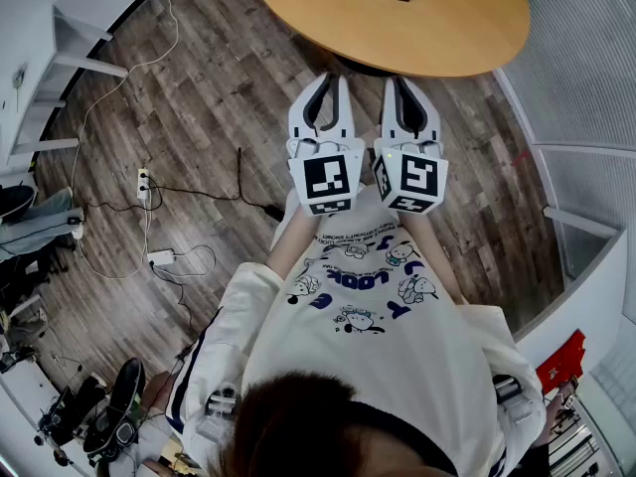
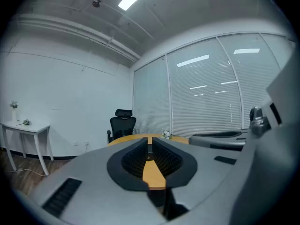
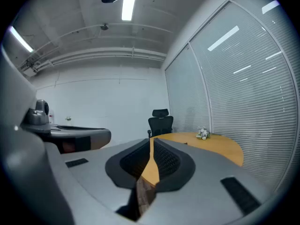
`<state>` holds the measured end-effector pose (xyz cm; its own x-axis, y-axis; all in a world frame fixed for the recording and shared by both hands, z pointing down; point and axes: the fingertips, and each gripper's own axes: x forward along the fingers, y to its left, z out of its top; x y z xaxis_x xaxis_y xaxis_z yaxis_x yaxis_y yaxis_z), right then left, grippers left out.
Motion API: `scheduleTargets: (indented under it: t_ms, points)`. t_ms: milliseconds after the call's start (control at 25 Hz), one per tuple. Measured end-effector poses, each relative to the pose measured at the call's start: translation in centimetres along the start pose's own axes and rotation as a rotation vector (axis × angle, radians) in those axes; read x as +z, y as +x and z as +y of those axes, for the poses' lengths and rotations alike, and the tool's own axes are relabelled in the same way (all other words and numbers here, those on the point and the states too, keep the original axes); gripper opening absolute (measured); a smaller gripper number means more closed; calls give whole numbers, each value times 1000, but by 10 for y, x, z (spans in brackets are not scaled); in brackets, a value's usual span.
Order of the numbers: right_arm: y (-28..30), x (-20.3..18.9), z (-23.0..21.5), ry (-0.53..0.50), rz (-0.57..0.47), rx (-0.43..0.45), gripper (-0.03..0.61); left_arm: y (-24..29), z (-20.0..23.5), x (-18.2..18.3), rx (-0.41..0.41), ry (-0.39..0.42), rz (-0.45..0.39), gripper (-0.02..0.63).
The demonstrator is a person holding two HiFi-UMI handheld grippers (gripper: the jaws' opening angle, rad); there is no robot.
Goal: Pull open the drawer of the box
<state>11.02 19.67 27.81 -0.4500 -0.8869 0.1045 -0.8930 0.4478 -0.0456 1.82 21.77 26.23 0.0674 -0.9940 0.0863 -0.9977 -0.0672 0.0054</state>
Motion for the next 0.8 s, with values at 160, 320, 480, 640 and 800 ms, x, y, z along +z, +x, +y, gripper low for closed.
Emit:
scheduleTargets:
  t_ms: [160, 320, 480, 640, 800]
  points:
    - [5, -1, 1, 1, 3, -3, 44, 4, 4, -1, 1, 6, 1, 38]
    - [7, -4, -1, 4, 9, -7, 44, 6, 5, -1, -1, 4, 0, 38]
    - [14, -6, -1, 10, 15, -12, 44, 13, 8, -1, -9, 1, 1, 38]
    - [27, -9, -1, 16, 18, -14, 44, 24, 13, -2, -16, 1, 0, 38]
    - [42, -10, -2, 23, 20, -21, 44, 38, 19, -3, -28, 5, -2, 38]
